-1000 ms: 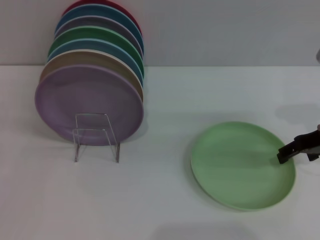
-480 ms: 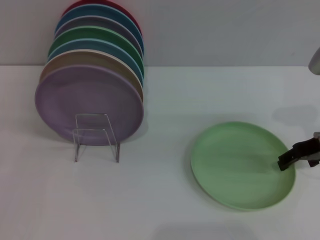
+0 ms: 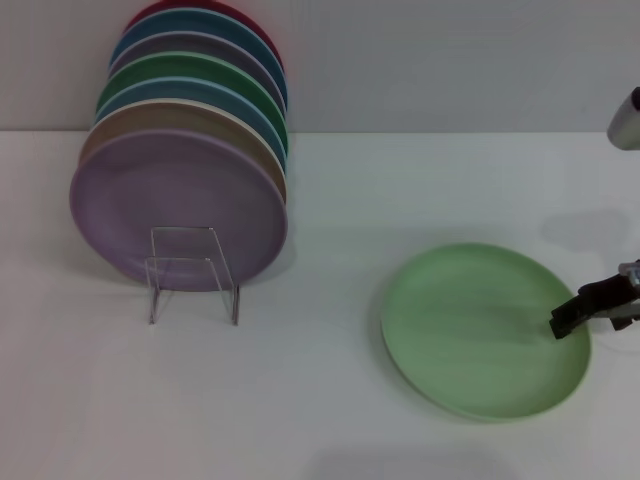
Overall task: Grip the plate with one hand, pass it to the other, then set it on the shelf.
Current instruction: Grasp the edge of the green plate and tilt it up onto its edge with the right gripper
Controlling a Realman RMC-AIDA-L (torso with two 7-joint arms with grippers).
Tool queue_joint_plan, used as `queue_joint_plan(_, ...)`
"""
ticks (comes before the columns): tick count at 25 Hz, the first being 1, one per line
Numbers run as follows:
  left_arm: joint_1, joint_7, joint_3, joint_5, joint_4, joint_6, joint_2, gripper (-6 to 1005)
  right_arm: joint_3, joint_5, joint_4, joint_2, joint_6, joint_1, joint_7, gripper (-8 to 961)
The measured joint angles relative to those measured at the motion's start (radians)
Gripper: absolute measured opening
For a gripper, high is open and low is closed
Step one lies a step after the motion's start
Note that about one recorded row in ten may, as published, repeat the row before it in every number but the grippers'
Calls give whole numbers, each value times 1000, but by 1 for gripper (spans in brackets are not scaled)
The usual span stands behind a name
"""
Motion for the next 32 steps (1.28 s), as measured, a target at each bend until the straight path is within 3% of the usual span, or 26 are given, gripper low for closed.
queue_joint_plan(23,4,0,6,0,0,4,0,860,-45,1,-67,0,-45,27,7,816)
queue_joint_plan(26,5,0,6,0,0,4,0,860,-50,1,-69,0,-46,28,8,636)
queue_joint_plan(32,5,0,6,0,2,4,0,860,-51,4,-69,0,-45,28,11,508)
